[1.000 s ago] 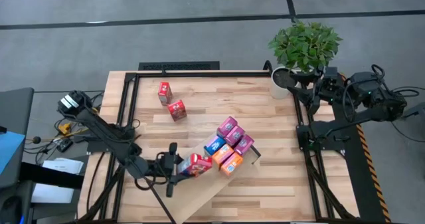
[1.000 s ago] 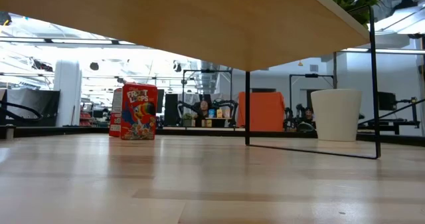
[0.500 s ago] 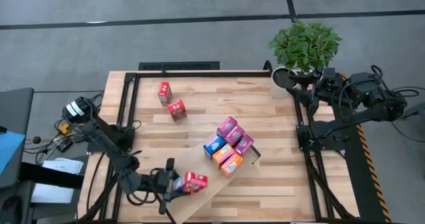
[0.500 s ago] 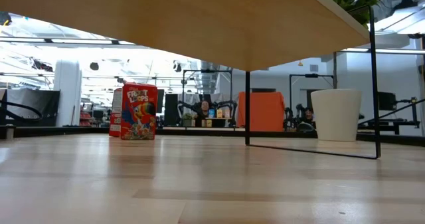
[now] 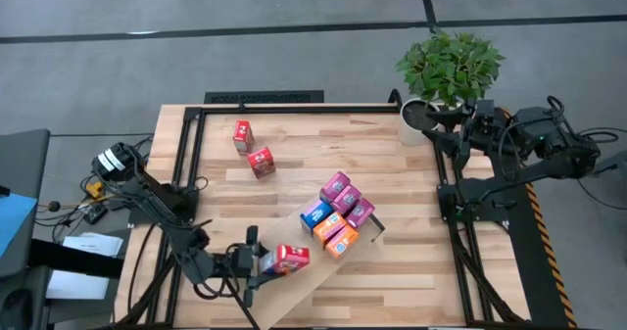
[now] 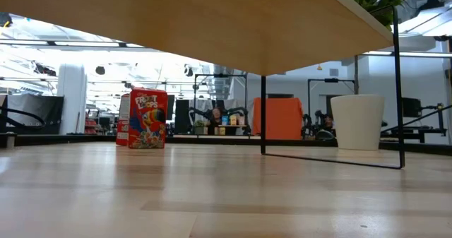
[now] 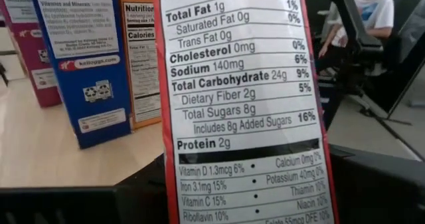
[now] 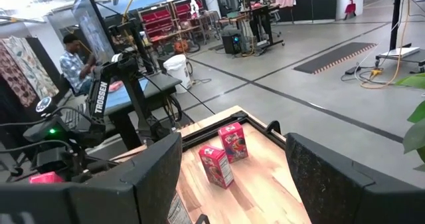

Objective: Stack cereal on shelf
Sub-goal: Put the bottom red cereal box onto the shelf

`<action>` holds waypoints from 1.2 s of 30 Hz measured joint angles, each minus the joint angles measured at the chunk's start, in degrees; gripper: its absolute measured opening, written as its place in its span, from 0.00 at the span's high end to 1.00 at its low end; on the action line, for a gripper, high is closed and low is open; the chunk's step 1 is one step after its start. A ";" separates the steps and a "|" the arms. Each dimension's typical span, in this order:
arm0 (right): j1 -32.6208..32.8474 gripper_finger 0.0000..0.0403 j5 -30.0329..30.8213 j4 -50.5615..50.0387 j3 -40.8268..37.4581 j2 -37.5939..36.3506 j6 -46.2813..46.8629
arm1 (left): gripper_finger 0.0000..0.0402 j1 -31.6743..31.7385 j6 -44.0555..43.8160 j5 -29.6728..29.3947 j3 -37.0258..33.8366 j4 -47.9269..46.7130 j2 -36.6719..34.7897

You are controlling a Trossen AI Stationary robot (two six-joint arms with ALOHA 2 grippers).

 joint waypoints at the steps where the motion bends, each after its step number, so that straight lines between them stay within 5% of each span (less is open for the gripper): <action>1: 0.00 0.27 -0.08 0.00 0.00 0.00 0.07 | 0.54 -0.06 0.12 -0.02 0.00 -0.30 0.00; 11: -0.02 0.27 0.08 0.24 0.00 1.14 3.09 | 0.32 -0.10 -11.13 2.95 0.00 -8.93 0.01; 21: -0.07 0.27 0.03 1.59 1.11 8.52 -0.44 | 0.30 -0.40 -16.70 5.40 -0.02 -15.62 -4.43; 30: -0.07 0.27 0.06 -7.76 11.15 14.22 -0.47 | 0.30 -0.40 -15.26 6.59 -0.02 -24.08 -19.16; 36: -0.07 0.27 0.06 -14.99 17.52 17.72 0.48 | 0.30 0.19 -3.36 5.98 2.57 -22.66 -24.53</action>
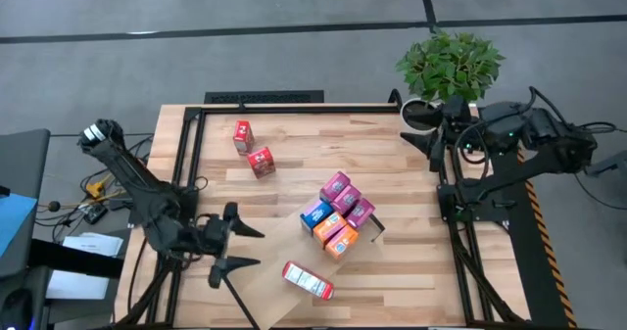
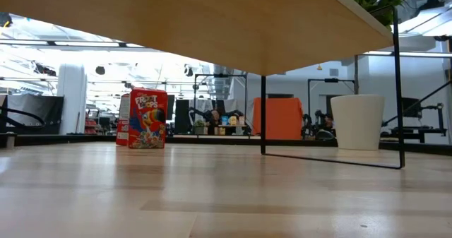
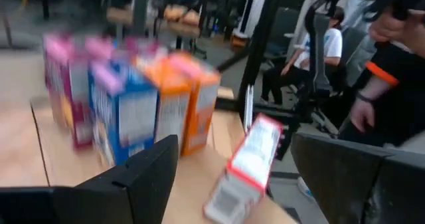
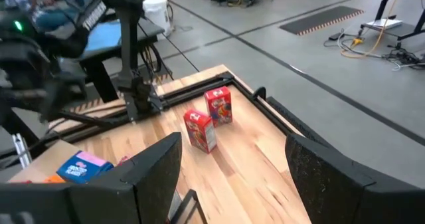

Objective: Stack cereal on shelf
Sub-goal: Put the bottom red cereal box onto the shelf

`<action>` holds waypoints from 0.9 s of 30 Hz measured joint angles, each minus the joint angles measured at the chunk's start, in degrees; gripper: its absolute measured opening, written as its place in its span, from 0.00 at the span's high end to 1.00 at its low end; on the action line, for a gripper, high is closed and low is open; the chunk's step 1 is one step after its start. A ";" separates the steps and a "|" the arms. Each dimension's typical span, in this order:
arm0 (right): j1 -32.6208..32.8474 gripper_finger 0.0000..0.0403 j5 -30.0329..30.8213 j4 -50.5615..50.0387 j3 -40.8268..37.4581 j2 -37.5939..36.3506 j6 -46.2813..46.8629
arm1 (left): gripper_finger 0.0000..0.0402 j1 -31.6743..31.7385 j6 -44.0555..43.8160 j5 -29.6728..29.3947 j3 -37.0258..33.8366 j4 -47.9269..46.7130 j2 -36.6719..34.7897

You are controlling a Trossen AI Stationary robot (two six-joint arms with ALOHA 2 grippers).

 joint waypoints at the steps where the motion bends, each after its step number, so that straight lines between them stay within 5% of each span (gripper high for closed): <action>1: 0.00 0.27 -0.01 -0.56 0.38 0.34 0.00 | 0.30 0.24 2.95 0.12 1.30 -0.09 0.03; 5: 0.00 0.27 -0.04 -1.50 0.56 0.84 0.00 | 0.30 1.87 11.12 2.32 8.78 -4.53 2.11; 16: 0.07 0.27 -1.83 -3.59 0.60 0.76 0.13 | 0.29 9.12 12.73 19.57 39.86 -43.81 21.79; 20: 0.07 0.27 -3.24 -4.47 0.60 0.79 0.97 | 0.29 10.66 15.33 26.28 48.58 -50.25 28.53; 27: 0.07 0.27 -5.19 -6.38 0.60 0.79 3.62 | 0.29 10.87 23.13 27.40 55.84 -54.18 36.71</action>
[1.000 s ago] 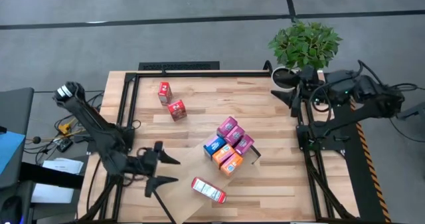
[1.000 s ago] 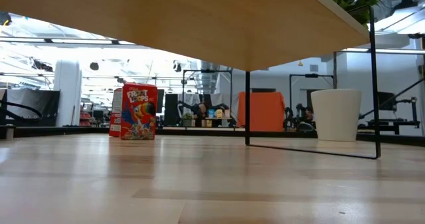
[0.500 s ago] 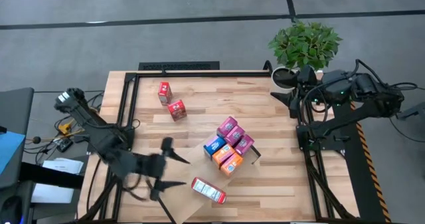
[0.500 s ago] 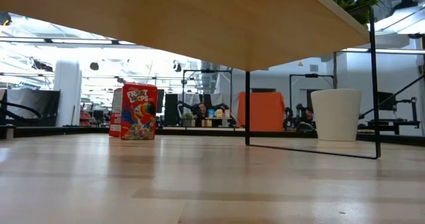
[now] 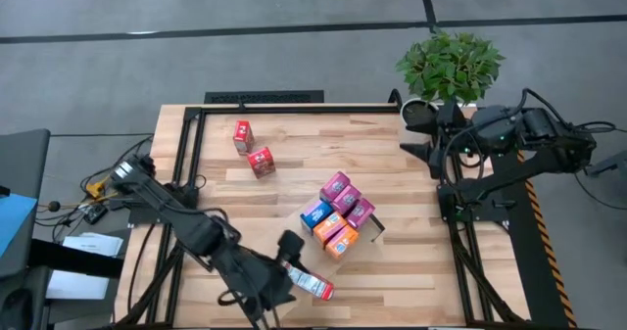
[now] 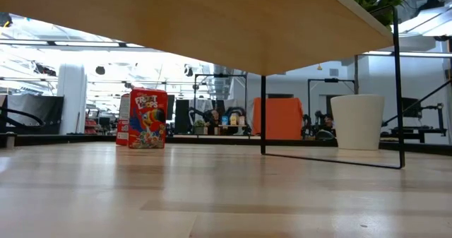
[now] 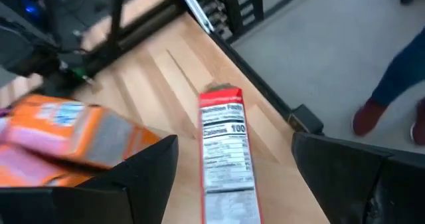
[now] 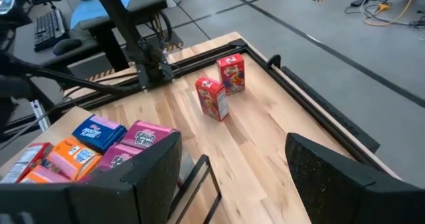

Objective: Stack cereal on shelf
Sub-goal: Put the bottom red cereal box onto the shelf

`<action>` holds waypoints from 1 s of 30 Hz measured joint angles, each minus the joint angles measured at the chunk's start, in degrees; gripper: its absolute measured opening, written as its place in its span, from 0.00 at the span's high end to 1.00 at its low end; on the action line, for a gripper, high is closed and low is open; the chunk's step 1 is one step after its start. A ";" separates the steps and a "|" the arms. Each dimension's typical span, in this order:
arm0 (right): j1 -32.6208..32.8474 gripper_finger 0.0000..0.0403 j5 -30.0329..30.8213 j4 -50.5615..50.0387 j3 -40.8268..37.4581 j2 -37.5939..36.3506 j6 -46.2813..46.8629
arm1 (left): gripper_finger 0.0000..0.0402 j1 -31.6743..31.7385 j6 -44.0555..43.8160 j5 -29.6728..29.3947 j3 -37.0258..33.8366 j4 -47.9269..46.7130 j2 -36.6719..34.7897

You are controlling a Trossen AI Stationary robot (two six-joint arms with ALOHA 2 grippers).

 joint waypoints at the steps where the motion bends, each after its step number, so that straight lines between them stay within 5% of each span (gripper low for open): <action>1: 0.02 0.27 -0.12 0.00 0.00 0.00 0.01 | 0.29 0.17 -0.21 0.90 0.30 0.21 1.15; 6: 0.02 0.27 -0.36 0.00 0.00 0.00 -0.02 | 0.29 0.86 -1.92 4.92 0.96 1.09 3.60; 30: 0.02 0.27 -0.94 0.00 0.00 0.37 1.01 | 0.29 3.79 -0.59 1.90 0.74 -1.99 5.73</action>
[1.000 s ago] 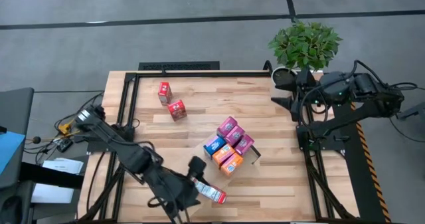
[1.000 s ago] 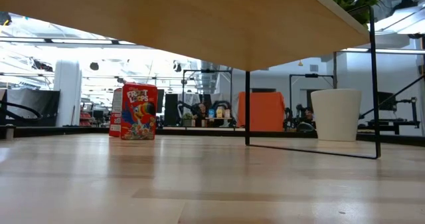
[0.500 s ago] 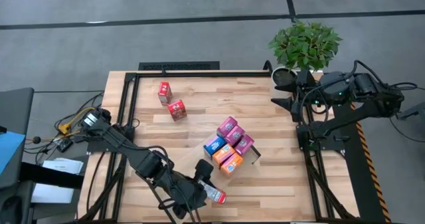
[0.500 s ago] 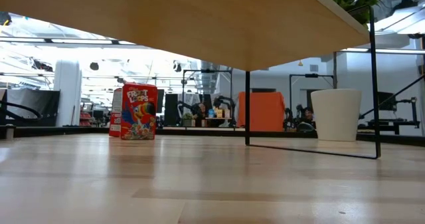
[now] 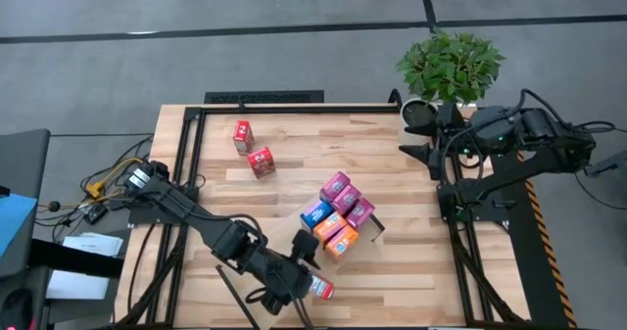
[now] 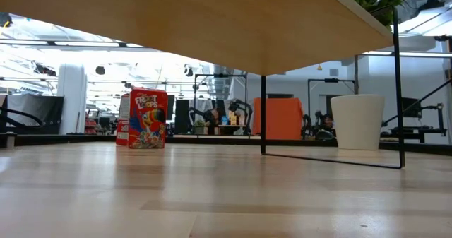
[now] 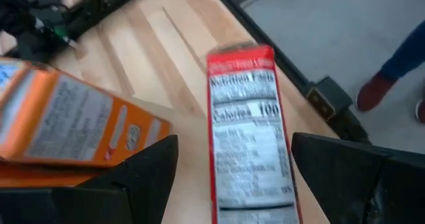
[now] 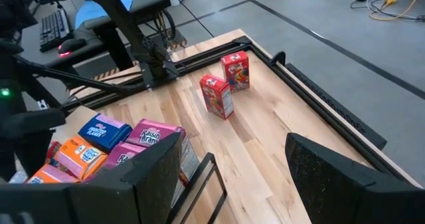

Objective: Stack cereal on shelf
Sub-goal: Put the bottom red cereal box onto the shelf

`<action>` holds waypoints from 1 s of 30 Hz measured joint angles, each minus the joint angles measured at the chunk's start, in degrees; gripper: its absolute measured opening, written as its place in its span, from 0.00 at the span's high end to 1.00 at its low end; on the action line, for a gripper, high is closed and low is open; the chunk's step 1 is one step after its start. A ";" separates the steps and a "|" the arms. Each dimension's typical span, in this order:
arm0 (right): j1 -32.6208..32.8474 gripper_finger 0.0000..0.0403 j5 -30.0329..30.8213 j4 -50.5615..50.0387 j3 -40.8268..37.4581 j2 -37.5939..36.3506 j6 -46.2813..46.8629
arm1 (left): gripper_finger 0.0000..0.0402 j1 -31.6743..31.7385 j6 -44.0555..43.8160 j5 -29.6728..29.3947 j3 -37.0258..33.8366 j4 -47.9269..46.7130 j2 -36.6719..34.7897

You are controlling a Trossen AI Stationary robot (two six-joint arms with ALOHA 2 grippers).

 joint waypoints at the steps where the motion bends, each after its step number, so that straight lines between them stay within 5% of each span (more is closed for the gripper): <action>1: -0.02 0.27 0.01 0.00 0.00 0.14 0.00 | 0.29 0.17 -0.02 0.72 0.02 -0.13 0.41; 10: -0.02 0.27 0.12 -0.67 0.00 0.63 -0.09 | 0.33 0.06 -0.63 2.37 0.01 0.95 2.21; 23: -0.02 0.27 0.12 -0.85 0.00 1.05 0.00 | 0.63 0.06 -2.91 3.95 0.04 0.71 2.16; 30: -0.02 0.27 -0.03 -0.85 0.00 1.07 0.33 | 0.71 -0.43 -9.63 2.22 0.00 0.26 0.19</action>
